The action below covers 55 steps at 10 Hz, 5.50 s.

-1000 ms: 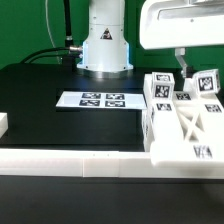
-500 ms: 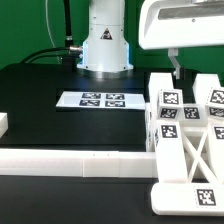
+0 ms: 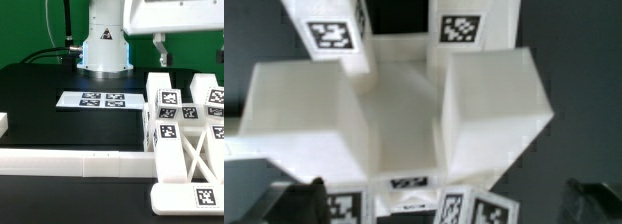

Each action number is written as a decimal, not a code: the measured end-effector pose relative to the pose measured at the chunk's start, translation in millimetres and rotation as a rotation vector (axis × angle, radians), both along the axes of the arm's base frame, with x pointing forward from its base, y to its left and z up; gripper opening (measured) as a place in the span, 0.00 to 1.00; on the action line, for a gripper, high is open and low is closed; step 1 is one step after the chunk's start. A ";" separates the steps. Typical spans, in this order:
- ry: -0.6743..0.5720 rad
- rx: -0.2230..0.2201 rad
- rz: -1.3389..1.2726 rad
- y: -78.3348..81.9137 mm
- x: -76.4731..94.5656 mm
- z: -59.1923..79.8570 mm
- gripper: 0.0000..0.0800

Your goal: Assemble chair

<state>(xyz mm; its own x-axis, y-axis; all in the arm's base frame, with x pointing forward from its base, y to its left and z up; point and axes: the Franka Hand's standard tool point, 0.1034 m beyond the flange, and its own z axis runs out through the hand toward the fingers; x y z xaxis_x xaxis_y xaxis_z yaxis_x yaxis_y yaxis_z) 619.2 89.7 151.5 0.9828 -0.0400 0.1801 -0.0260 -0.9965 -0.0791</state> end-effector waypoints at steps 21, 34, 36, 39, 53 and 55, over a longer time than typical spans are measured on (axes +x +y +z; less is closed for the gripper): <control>-0.049 -0.017 0.009 -5.2 -39.0 -36.8 0.81; 0.072 0.001 0.077 18.4 -1.7 -4.4 0.81; 0.064 -0.018 0.190 17.6 -1.8 -5.0 0.81; 0.030 -0.065 0.514 24.9 0.8 -10.2 0.81; 0.024 -0.111 0.809 21.9 -2.5 -25.0 0.36; 0.024 -0.110 0.803 21.8 -2.5 -25.0 0.35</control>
Offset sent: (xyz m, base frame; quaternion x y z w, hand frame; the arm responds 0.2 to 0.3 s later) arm -0.0073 -0.0030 -0.0108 -0.0018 0.0107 -0.0066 0.9999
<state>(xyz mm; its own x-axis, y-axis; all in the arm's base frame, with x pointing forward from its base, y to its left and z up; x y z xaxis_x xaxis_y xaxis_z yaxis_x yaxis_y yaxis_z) 616.8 111.5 126.5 0.7081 0.6958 0.1205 0.6998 -0.7142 0.0117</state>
